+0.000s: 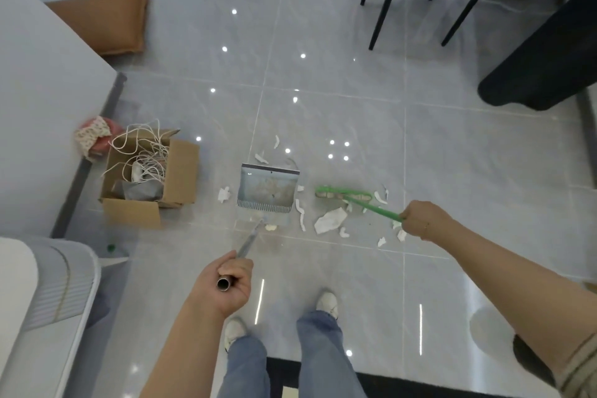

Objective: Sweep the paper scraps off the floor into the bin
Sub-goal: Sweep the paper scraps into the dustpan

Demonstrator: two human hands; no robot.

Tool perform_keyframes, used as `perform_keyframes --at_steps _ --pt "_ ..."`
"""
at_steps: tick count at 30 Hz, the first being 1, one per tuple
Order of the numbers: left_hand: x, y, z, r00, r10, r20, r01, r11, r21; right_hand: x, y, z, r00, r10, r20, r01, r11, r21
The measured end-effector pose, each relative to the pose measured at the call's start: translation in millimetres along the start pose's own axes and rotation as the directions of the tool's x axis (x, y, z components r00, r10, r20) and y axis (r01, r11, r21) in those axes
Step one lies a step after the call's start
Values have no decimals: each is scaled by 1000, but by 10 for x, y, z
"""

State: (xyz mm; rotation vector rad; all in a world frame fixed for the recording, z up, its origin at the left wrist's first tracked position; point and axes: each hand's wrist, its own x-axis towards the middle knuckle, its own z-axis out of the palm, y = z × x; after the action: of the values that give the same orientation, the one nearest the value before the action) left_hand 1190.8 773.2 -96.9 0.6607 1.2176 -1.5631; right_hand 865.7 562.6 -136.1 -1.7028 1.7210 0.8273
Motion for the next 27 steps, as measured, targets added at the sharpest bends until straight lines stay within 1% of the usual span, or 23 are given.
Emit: perform_keyframes --at_steps 5,9,11,14,18,21,27 --pt "-127 37 -252 1000 14 12 -13 996 -89 -51 -298 61 996 -89 3 89 994 -62" --pt "-232 24 -416 999 29 13 -28 994 -107 -72 -605 414 992 -119 36 119 993 -21" --pt "-254 -5 -458 999 34 6 -33 994 -100 -156 -643 612 992 -114 51 116 992 -45" --pt "-274 -33 -496 999 50 -23 -51 995 -80 -314 -519 789 994 -90 58 97 985 -141" --pt "-297 -55 -576 997 49 -57 -53 996 -72 -456 -190 702 996 -73 60 84 973 -216" --pt "-271 -82 -694 996 29 -83 -33 998 -52 -511 39 533 997 -74 36 79 979 -190" --pt "-175 -136 -894 988 -33 -152 34 999 2 -580 364 367 999 -47 -18 46 997 -59"
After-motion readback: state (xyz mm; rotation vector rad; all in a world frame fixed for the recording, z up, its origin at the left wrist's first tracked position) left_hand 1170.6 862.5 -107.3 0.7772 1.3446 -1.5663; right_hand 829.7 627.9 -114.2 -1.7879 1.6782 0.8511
